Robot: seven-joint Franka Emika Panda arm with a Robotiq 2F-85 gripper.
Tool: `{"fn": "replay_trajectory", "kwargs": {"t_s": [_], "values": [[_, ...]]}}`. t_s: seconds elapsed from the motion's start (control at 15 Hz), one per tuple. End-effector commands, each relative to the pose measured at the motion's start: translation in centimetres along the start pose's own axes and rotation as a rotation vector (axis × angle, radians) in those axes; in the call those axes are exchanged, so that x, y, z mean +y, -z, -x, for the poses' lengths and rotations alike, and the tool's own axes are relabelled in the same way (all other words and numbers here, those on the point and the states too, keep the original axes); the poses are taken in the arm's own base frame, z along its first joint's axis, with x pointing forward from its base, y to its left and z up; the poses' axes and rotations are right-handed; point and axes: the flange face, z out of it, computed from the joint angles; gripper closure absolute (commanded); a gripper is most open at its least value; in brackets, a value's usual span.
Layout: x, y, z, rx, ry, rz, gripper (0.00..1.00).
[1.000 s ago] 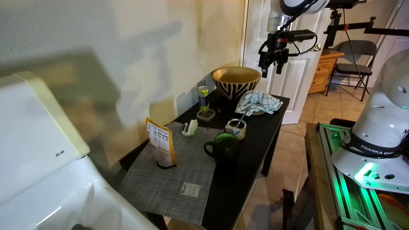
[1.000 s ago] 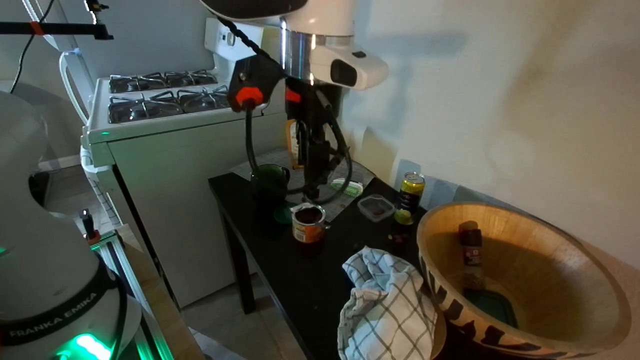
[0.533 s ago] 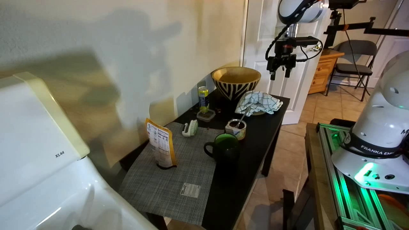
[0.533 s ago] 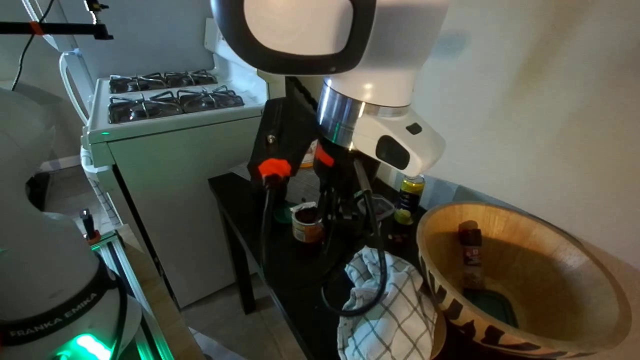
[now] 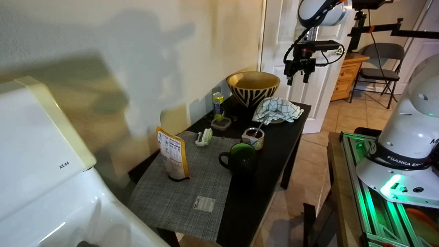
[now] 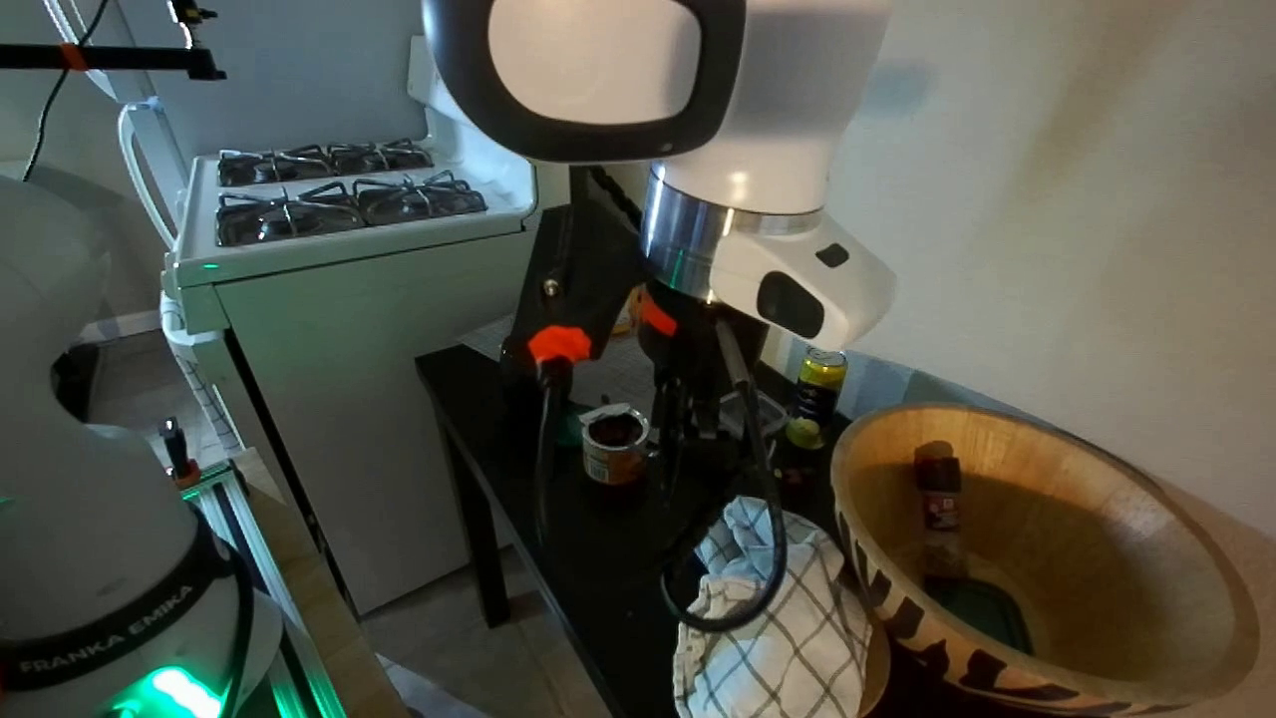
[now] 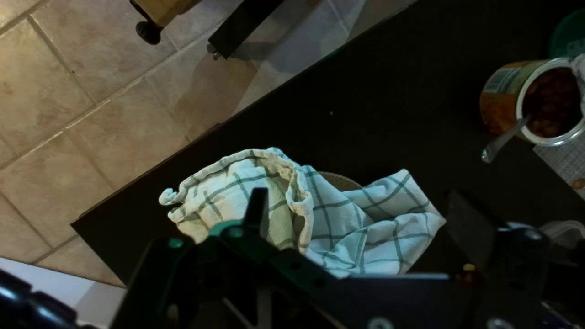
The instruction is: Unfold the towel
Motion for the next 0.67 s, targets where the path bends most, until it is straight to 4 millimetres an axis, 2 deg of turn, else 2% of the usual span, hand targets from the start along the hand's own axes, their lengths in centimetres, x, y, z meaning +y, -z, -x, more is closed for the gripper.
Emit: {"fn": "replay_trajectory", "kwargs": {"t_s": [0.0,0.13,0.6], "values": [[1.5,-2.1,-1.3,0.087,-0.054,-0.017,0.00],[1.7,-3.2,-2.7,0.166,-0.051,-0.006,0.00],[-0.1,-8.2,-7.0,0.197,-0.034,0.045,0.00]]}}
